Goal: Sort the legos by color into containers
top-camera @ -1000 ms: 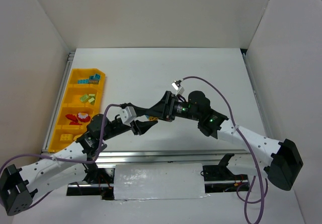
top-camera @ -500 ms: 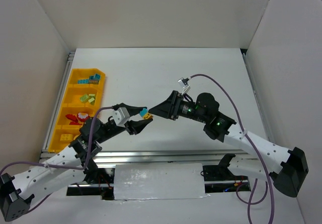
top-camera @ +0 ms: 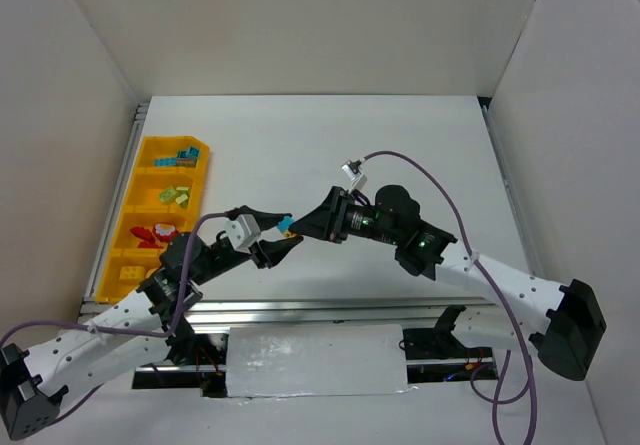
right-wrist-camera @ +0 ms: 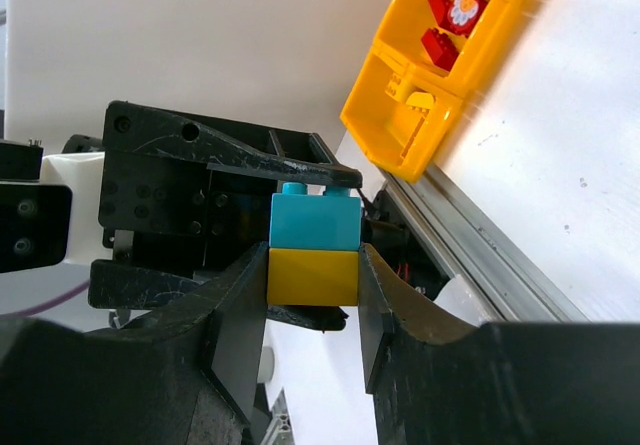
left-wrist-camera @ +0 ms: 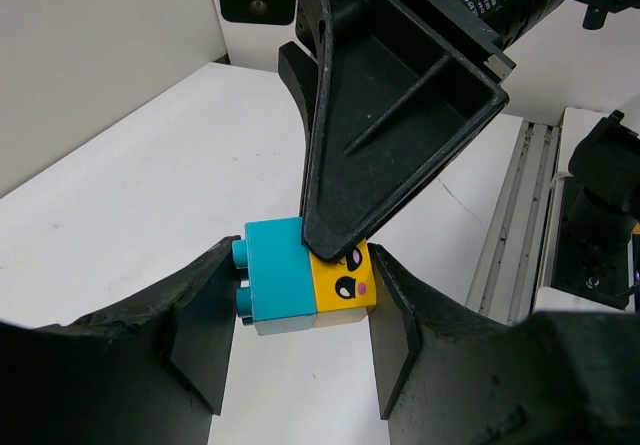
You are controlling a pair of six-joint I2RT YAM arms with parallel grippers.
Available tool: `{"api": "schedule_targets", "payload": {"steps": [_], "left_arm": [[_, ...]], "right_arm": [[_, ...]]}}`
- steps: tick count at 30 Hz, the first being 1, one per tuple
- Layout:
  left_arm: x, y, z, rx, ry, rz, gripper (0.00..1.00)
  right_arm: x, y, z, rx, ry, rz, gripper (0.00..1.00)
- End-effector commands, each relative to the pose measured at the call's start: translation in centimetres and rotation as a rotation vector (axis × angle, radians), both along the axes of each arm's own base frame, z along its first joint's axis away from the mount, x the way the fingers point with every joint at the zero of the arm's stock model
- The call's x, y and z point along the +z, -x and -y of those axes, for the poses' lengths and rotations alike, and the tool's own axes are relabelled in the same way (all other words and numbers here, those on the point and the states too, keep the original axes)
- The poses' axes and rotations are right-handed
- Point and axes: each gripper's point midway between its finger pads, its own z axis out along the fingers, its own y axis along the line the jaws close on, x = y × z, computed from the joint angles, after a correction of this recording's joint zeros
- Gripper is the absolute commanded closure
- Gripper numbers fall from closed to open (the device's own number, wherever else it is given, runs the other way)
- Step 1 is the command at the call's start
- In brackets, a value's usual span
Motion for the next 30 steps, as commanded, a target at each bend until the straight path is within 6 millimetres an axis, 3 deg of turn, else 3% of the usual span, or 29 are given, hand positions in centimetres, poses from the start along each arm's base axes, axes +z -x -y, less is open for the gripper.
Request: {"api": "schedule_targets", "payload": {"steps": [1,2,3,5,6,7,12,16,17,21,25,26,30], "left_arm": [[3.1,0.2,-0.4,0.009,0.069,0.077,1.0],[3.0,0.3,-0.3,0.007,0.068,0.073,1.0],[3.1,0.3,-0.3,0.006,0.069,0.068,0.98],[2.8,0.1,-0.2,0.009,0.063,0.043,0.66],[3.1,0.1,-0.2,0.01,0.07,0.033,0.41],[3.1,0.1,-0.1,0.006,0.068,0.025,0.01],[4.1,0.4,-0.3,0.008,0.092,-0.075,0.01],[5.9,1.2,-1.2,0.021,0.152,-0.204,0.01],[7.2,1.5,-1.4,0.02,0.193,-0.247,0.0],[7.9,2.6,-2.0,0.015,0.201,-0.385,0.01],[8.1,4.6,-0.6,-0.104,0.181,-0.503,0.01],[8.4,5.9,0.1,-0.19,0.169,-0.519,0.01],[8.7,7.8,1.6,-0.351,0.162,-0.531,0.01]], "right_arm": [[2.2,0.9,-0.9,0.063,-0.058,0.047,0.81],[2.2,0.9,-1.1,0.067,-0.063,0.047,0.97],[2.2,1.0,-1.1,0.076,-0.064,0.045,1.0],[2.8,1.2,-1.2,0.1,-0.082,0.093,1.0],[3.0,1.3,-1.2,0.111,-0.09,0.117,1.0],[3.6,1.5,-1.1,0.126,-0.099,0.175,1.0],[3.9,0.0,0.6,0.117,-0.059,0.372,1.0],[4.4,-0.3,3.0,0.135,-0.024,0.549,1.0],[4.4,-0.1,3.4,0.152,-0.013,0.585,1.0],[5.1,2.5,4.2,0.278,0.002,0.76,1.0],[6.3,6.2,5.2,0.425,-0.068,0.888,1.0],[6.7,6.5,5.3,0.435,-0.075,0.899,1.0],[7.1,6.6,5.3,0.449,-0.078,0.875,1.0]]}}
